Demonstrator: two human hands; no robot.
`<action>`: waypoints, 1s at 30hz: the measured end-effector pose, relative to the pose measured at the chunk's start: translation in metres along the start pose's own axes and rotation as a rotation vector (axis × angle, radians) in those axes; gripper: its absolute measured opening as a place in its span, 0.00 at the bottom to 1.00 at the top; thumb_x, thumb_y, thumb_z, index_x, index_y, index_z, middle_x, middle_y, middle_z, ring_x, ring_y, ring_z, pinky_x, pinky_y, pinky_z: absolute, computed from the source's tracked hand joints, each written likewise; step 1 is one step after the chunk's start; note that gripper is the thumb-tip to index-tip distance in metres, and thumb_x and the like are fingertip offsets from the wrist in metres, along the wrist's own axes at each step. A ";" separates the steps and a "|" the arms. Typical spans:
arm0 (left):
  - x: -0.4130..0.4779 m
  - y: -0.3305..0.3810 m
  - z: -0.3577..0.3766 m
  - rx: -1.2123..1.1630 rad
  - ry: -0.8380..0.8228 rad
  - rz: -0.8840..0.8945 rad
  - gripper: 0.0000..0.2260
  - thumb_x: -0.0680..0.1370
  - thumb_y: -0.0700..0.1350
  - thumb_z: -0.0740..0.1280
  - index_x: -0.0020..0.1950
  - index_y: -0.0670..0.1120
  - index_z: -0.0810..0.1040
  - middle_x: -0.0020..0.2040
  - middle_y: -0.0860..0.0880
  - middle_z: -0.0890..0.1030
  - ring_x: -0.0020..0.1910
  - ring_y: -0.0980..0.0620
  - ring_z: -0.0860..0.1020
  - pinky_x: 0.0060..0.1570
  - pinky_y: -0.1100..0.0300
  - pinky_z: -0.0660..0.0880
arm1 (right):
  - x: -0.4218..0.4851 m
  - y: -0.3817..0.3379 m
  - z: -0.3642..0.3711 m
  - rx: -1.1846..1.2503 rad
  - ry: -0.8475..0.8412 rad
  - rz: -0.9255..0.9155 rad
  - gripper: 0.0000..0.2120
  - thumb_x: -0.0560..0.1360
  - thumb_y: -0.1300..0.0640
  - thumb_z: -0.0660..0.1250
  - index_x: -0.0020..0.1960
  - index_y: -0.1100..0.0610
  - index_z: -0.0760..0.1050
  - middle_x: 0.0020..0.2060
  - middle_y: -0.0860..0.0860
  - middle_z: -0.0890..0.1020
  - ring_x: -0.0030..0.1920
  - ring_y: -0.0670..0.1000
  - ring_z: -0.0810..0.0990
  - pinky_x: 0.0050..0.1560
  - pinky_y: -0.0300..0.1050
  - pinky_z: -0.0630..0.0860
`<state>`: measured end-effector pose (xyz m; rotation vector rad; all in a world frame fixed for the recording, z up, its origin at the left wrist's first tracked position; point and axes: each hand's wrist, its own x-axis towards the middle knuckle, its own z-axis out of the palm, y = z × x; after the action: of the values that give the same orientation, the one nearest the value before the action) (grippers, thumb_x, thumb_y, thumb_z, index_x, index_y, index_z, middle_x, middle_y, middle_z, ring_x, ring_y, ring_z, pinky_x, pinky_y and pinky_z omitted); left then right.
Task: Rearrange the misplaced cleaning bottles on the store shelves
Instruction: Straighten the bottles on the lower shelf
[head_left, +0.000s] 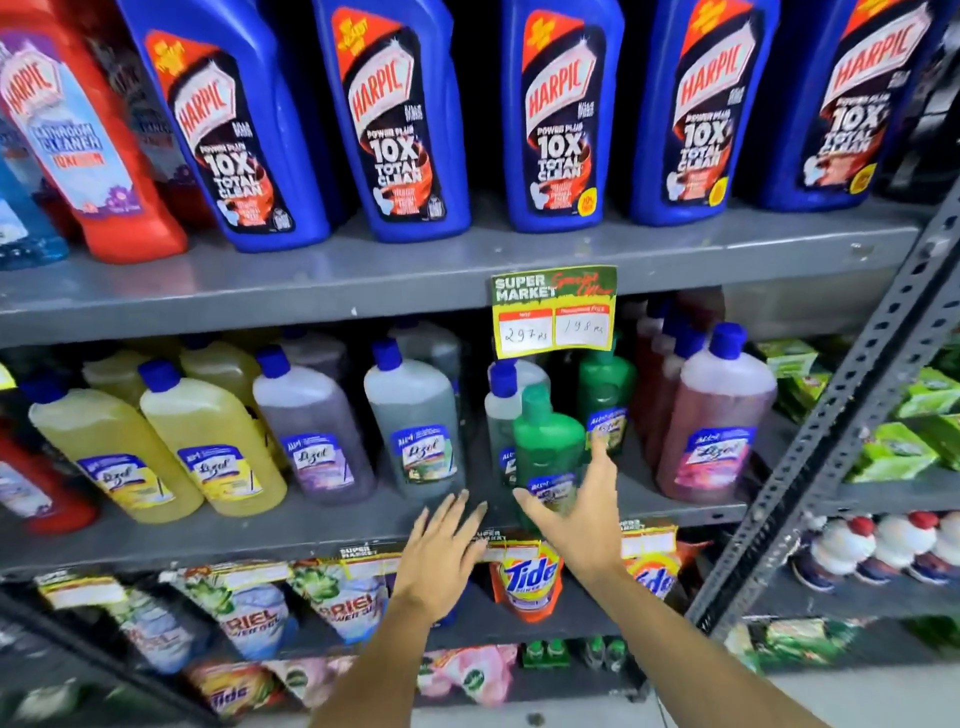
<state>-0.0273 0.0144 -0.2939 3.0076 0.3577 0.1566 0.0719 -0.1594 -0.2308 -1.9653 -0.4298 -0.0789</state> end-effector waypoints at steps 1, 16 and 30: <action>-0.001 -0.001 0.005 -0.005 -0.014 -0.009 0.22 0.84 0.54 0.50 0.78 0.55 0.54 0.79 0.51 0.53 0.77 0.52 0.51 0.75 0.50 0.48 | -0.001 0.000 0.005 -0.004 -0.009 0.031 0.55 0.61 0.39 0.78 0.78 0.49 0.51 0.70 0.51 0.66 0.72 0.52 0.65 0.68 0.53 0.69; 0.001 -0.001 0.003 0.007 0.119 -0.015 0.33 0.58 0.31 0.78 0.60 0.53 0.81 0.62 0.48 0.81 0.60 0.49 0.79 0.56 0.51 0.78 | 0.020 0.026 0.017 0.066 0.154 0.162 0.44 0.58 0.51 0.82 0.67 0.46 0.61 0.59 0.48 0.76 0.60 0.52 0.77 0.57 0.53 0.76; 0.003 -0.005 0.001 0.043 0.255 0.000 0.21 0.65 0.45 0.81 0.57 0.46 0.83 0.57 0.50 0.84 0.54 0.52 0.82 0.49 0.53 0.80 | 0.043 0.056 -0.013 0.013 0.170 0.232 0.43 0.59 0.50 0.83 0.65 0.51 0.62 0.58 0.51 0.76 0.55 0.52 0.78 0.53 0.47 0.75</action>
<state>-0.0259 0.0196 -0.2951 3.0340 0.3876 0.5422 0.1327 -0.1803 -0.2629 -1.9639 -0.0900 -0.0939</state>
